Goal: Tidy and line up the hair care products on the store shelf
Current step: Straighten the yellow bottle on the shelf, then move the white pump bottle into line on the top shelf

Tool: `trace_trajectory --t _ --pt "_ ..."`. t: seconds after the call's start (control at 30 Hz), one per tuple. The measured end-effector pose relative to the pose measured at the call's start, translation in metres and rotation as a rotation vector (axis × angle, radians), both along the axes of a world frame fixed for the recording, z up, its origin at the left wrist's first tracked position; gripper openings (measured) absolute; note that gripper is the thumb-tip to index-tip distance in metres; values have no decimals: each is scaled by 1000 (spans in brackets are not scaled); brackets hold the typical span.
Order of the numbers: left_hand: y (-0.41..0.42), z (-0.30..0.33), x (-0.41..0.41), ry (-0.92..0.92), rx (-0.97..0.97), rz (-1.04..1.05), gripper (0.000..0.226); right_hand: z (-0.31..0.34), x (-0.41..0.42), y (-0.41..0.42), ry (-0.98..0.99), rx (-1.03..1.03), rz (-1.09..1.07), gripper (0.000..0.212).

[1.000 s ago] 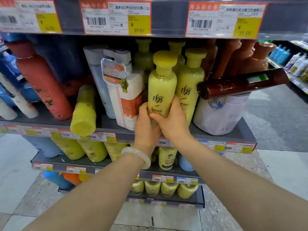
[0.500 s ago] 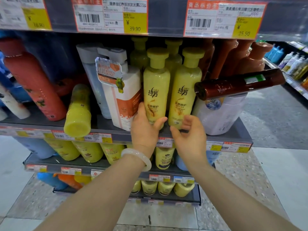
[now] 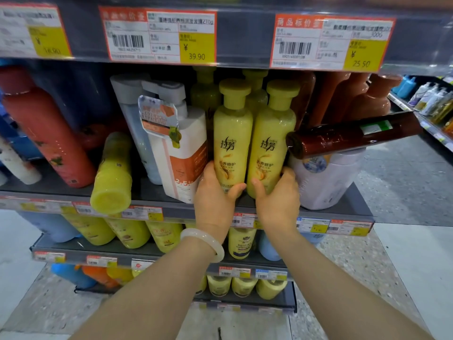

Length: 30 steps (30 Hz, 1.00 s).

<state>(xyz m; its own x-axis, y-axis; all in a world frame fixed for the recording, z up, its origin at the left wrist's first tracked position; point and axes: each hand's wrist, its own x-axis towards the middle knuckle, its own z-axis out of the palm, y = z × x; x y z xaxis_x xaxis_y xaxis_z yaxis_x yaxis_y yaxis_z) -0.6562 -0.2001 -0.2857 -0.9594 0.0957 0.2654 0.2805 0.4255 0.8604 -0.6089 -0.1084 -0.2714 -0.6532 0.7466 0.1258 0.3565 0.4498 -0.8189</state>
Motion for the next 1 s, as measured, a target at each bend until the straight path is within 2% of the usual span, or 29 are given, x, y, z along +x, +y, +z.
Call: trace_trajectory --t 0.13,0.23,0.33,0.4,0.47,0.53,0.7,0.73,0.87,1.0 --pt "-1 3 6 -28 -18 -27 64 -1 1 3 -6 -34 6 58" --pt "-12 0 20 -33 9 -56 58 -3 13 2 67 -99 -11 56" --pt "-32 4 33 76 0 130 55 3 32 -17 188 -133 46 39" --pt "-46 12 26 57 33 273 62 13 34 -35 216 -156 186 29" --pt "-58 21 11 -27 92 308 80 26 25 -52 198 -176 344 32" --pt "-64 25 -4 -100 146 278 92 38 13 -65 161 -229 476 46" --pt "-59 23 -12 -176 202 201 93 51 -11 -82 147 -360 572 71" --pt "-59 22 -13 -173 202 202 92 52 -14 -83 140 -372 575 70" --pt "-59 12 -26 -132 211 207 90 50 -21 -84 145 -369 572 44" --pt "-61 17 -26 -146 191 232 72 37 -25 -83 117 -364 554 49"
